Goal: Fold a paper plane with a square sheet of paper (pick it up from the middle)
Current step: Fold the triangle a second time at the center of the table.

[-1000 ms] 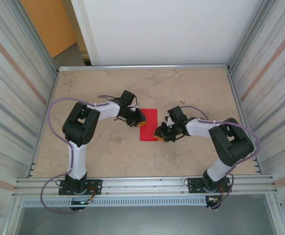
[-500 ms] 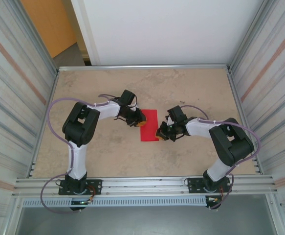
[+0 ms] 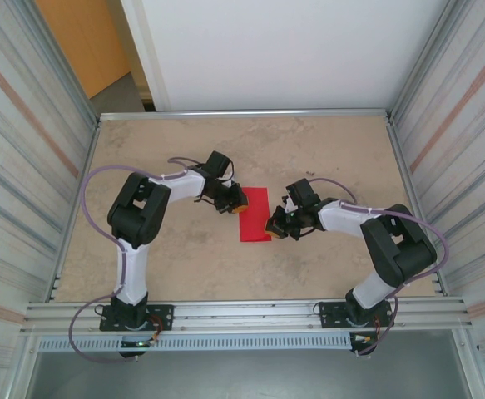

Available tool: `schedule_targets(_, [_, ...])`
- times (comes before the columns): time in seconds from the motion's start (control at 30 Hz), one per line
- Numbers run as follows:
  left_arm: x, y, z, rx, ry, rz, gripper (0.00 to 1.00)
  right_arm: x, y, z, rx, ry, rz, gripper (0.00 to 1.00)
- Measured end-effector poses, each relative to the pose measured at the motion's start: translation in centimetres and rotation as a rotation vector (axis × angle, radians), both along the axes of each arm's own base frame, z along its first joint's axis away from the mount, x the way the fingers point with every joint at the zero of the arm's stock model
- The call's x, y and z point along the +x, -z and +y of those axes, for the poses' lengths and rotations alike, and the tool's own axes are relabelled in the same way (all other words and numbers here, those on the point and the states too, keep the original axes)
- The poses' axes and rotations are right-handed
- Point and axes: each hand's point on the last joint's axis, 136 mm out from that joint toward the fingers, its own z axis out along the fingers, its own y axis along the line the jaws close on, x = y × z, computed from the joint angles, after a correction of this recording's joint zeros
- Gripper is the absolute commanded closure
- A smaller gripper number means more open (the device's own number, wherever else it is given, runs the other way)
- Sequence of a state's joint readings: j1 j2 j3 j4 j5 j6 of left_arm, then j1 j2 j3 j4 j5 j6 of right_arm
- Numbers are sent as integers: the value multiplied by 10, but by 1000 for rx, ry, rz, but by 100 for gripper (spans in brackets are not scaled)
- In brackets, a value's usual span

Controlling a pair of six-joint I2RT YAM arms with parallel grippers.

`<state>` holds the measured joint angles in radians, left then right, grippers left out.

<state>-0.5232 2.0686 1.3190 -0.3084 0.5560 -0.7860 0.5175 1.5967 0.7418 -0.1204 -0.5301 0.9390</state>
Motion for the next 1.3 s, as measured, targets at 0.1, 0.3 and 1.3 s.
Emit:
schedule_targets(0.1, [1, 1, -1, -1, 1, 4, 84, 4, -4, 6, 24, -11, -3, 98])
schedule_targets(0.3, [1, 1, -1, -1, 1, 3, 84, 21, -11, 20, 63, -24, -26, 97])
schedule_targets(1.3, [1, 2, -1, -2, 1, 3, 85, 43, 8, 46, 72, -35, -13, 97])
